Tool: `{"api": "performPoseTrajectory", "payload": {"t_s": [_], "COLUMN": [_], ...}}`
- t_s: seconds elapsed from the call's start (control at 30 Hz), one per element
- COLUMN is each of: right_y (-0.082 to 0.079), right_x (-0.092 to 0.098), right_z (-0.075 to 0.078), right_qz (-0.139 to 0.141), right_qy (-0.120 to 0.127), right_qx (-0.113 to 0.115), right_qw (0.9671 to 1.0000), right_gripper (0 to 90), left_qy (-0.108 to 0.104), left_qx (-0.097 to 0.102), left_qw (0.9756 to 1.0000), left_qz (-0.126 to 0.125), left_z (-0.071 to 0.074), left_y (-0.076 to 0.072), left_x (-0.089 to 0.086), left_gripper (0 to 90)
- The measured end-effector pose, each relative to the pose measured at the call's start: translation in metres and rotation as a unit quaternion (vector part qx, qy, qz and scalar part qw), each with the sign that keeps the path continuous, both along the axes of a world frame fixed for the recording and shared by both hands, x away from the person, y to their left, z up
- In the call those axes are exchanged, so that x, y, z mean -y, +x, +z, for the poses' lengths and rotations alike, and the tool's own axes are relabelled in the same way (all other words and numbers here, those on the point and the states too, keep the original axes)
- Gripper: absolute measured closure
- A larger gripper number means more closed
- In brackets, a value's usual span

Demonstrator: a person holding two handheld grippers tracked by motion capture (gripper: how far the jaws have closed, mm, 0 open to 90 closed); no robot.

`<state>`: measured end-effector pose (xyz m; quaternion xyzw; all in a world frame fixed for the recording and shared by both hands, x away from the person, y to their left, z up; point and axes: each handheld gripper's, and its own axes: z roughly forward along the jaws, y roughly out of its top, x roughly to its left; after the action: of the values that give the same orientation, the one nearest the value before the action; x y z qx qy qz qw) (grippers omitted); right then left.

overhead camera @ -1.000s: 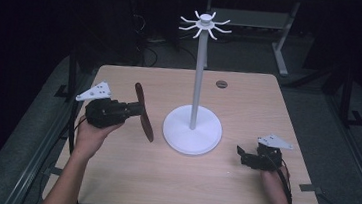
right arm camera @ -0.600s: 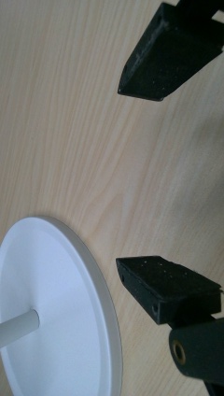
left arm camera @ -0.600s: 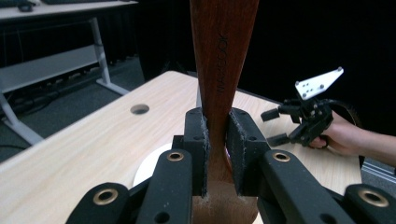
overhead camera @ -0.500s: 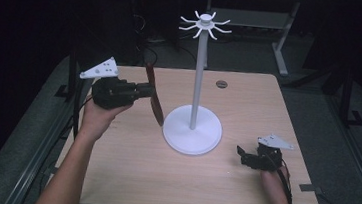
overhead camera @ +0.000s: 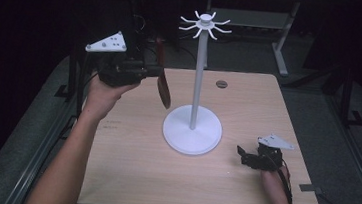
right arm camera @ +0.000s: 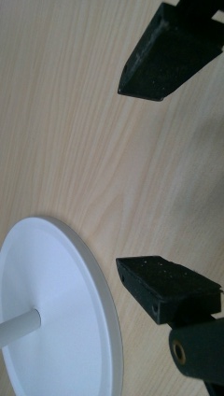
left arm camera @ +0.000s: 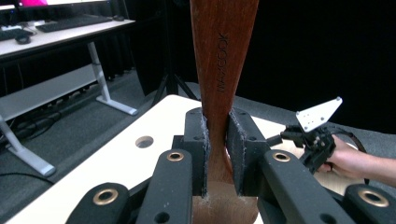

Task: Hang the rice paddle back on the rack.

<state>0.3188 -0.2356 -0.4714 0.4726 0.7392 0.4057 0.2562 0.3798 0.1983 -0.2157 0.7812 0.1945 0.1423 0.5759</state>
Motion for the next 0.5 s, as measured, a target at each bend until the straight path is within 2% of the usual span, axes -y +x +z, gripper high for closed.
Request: {"api": "performPoseTrajectory", "payload": {"t_s": [0.07,0.27,0.5], "right_y": [0.000,0.000,0.000], "right_x": [0.000,0.000,0.001], "right_z": [0.000,0.000,0.000], "right_qz": [-0.001,0.000,0.000], "right_qy": [0.001,0.001,0.000], "right_qx": [-0.002,-0.001,0.000], "right_qw": [1.0000,1.0000,1.0000], "right_gripper": [13.6,13.7,13.6], "left_qy": [0.003,0.009,0.012], "left_qx": [0.004,0.010,0.009], "left_qw": [1.0000,0.9998,0.9998], "left_qz": [-0.004,-0.012,-0.016], "left_z": [0.009,0.024,0.030], "left_y": [0.004,0.011,0.017], "left_x": [0.005,0.016,0.027], "left_gripper": [78.0,78.1,78.0]}}
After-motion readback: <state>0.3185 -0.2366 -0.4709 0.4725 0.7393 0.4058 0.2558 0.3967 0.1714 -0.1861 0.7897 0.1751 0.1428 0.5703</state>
